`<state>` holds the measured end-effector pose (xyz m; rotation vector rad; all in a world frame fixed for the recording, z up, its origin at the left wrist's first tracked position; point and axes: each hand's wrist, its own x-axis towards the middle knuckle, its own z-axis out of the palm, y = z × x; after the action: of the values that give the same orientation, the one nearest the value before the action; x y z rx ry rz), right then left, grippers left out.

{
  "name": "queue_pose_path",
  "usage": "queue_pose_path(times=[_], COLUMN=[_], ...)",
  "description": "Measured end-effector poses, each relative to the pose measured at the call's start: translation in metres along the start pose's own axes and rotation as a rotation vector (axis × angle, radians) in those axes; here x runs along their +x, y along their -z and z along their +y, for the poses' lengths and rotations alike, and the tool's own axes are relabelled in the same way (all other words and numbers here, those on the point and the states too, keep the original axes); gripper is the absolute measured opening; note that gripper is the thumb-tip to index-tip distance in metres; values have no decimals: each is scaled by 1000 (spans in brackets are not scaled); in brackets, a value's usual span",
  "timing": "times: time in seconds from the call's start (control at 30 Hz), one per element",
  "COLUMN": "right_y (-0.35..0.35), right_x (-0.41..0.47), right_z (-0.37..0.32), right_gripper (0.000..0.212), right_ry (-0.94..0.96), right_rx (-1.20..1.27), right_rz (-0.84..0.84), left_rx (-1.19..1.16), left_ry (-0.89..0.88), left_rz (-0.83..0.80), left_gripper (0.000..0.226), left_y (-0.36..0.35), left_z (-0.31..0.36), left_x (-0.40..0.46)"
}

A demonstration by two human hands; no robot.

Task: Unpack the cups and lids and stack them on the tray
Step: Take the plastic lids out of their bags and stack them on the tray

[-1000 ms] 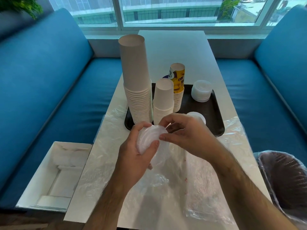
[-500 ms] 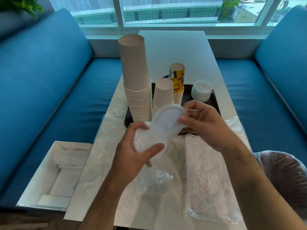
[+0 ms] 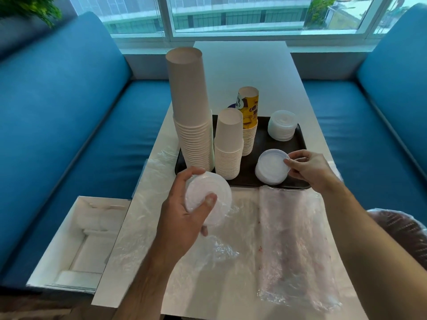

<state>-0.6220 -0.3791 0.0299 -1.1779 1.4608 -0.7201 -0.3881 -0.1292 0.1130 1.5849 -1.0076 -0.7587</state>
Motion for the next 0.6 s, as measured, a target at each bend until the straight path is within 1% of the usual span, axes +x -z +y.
queue_pose_path(times=[0.07,0.13,0.17,0.23,0.27,0.33,0.37,0.43,0.5,0.6], right_y=[-3,-5,-6,-11,-14,-25,-31,-39,-43,-45], right_x=[4,3,0,-6,-9,-12,-13,-14,-14,-10], right_z=[3,1,-2,-8,-10,-11,-10,-8,-8,-10], right_gripper=[20,31,37,40,41,45,48,52,55,56], right_ry=[-7,12,53,205,302,443,471,460,413,372], right_rx=[-96,-217,-323,-547,-613,-696,-742,-867,-969,-996], right_rz=[21,57,90,143,139,58,3,-74,-112,-120], left_rx=[1,-4,-5,3,11,17,14,4,1,17], left_ry=[3,2,2,2,3,9,9,14,15,15], left_rz=[2,3,3,6,6,3,1,-4,-9,-8], left_gripper=[48,48,48,48,48,47,47,46,46,47], left_y=[2,3,4,4,4,3,3,2,2,3], left_z=[-1,-2,-2,-3,-3,-3,-4,-4,-4,-4], left_x=[0,0,0,1,1,2,2,2,2,3])
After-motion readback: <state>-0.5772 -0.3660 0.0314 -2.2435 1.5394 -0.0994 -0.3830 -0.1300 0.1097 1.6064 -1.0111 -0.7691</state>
